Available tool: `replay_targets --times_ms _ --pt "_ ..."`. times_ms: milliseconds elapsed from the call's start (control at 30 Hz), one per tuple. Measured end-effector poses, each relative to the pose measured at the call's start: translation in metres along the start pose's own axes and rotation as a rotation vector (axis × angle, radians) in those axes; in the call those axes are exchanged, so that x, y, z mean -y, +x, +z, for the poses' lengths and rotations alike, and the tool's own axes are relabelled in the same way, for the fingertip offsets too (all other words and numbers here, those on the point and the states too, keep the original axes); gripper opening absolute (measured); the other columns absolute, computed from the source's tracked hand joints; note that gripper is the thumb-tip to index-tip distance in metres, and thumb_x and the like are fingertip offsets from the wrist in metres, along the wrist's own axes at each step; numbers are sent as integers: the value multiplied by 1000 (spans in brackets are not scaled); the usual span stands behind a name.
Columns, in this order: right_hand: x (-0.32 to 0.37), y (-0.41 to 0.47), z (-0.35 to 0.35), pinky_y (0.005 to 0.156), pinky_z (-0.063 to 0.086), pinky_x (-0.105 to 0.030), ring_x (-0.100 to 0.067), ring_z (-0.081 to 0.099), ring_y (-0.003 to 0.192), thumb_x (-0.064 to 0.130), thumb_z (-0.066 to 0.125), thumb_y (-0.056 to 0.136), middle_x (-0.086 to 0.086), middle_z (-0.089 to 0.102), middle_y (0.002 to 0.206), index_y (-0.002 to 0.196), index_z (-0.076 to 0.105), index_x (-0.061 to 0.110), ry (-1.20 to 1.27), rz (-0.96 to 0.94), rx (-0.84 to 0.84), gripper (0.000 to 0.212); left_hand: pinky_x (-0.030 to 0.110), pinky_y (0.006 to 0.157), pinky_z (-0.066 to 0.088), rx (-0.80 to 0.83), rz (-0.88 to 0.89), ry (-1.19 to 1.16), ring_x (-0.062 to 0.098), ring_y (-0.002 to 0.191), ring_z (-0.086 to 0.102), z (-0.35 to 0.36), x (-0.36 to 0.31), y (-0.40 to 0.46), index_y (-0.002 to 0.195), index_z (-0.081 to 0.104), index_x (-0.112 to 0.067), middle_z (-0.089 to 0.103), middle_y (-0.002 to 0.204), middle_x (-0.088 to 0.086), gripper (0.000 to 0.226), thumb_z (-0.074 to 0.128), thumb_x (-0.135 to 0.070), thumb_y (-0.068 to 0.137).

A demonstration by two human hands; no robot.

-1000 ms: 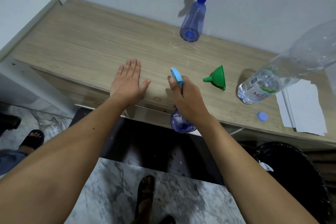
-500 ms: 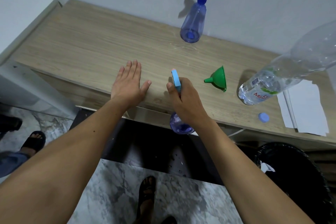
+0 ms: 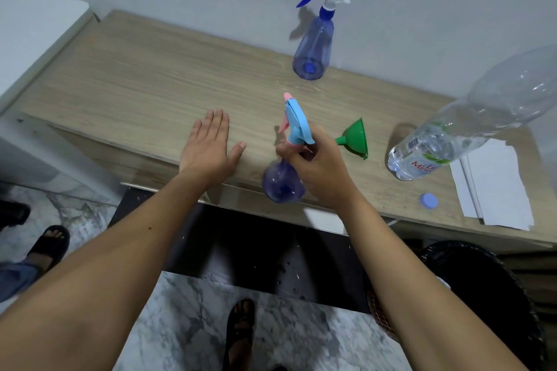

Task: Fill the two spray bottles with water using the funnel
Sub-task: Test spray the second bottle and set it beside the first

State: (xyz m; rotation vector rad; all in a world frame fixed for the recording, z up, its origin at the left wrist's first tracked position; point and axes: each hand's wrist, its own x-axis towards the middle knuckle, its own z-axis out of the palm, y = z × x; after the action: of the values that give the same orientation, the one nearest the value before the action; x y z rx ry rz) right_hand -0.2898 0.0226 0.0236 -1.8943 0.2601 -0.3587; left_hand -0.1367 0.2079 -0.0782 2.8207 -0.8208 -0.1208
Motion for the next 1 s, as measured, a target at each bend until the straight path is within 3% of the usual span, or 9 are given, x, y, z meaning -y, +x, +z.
replay_targets --times_ms 100,200,300,400,500,567,700,833,1000 --pt "5 9 -3 86 54 -39 -19 62 87 6 76 88 -13 64 95 115 66 13 99 32 30 30 41 132 0 -13 18 -54 24 164 2 0 4 2 167 14 -7 8 176 11 88 17 -64 101" --pt "9 18 -8 86 55 -30 -16 65 90 -3 76 88 -20 71 108 118 61 2 125 85 -4 33 44 132 11 46 37 -390 27 162 16 -8 7 1 162 31 -8 25 172 14 90 15 -69 98" --pt "14 26 -7 81 56 -27 -15 66 86 -4 77 89 -27 71 114 116 61 0 169 126 -18 32 37 127 28 101 160 -809 17 155 36 -18 -6 -12 161 35 -12 40 167 6 106 52 -84 85" --pt "16 39 -6 77 54 -20 -6 66 78 -5 77 89 -20 73 106 116 62 2 180 140 -5 31 32 121 38 11 330 -755 14 147 48 -29 -33 -12 156 45 -8 51 159 6 107 81 -66 74" --pt "18 56 -8 79 56 -22 -6 69 83 -4 79 88 -7 73 101 112 65 12 171 117 7 31 39 108 51 -118 415 -821 15 125 65 -35 -45 6 142 59 -5 68 137 5 81 92 -41 77" --pt "19 72 -11 81 58 -23 -9 71 85 -4 78 89 -6 73 102 114 66 11 166 102 3 31 37 105 54 -118 387 -894 12 118 68 -37 -44 22 137 64 -10 71 129 2 74 96 -33 74" --pt "16 116 -13 83 59 -25 -19 71 95 -1 81 88 -14 73 108 123 64 2 109 57 -42 39 30 108 53 -74 280 -989 6 120 67 -43 -40 61 137 63 -25 71 129 -6 75 97 -31 71" --pt "13 164 -10 85 58 -22 -7 73 96 6 85 86 -4 76 106 122 67 7 52 54 -85 40 20 102 52 -121 261 -969 0 116 67 -49 -36 102 134 60 -35 69 124 -16 70 96 -25 75" --pt "3 215 5 76 56 -14 8 70 81 2 83 87 2 72 100 122 62 5 32 64 -118 41 32 102 56 -133 222 -897 6 115 68 -49 -22 153 139 62 -24 71 127 -8 73 94 -33 75"
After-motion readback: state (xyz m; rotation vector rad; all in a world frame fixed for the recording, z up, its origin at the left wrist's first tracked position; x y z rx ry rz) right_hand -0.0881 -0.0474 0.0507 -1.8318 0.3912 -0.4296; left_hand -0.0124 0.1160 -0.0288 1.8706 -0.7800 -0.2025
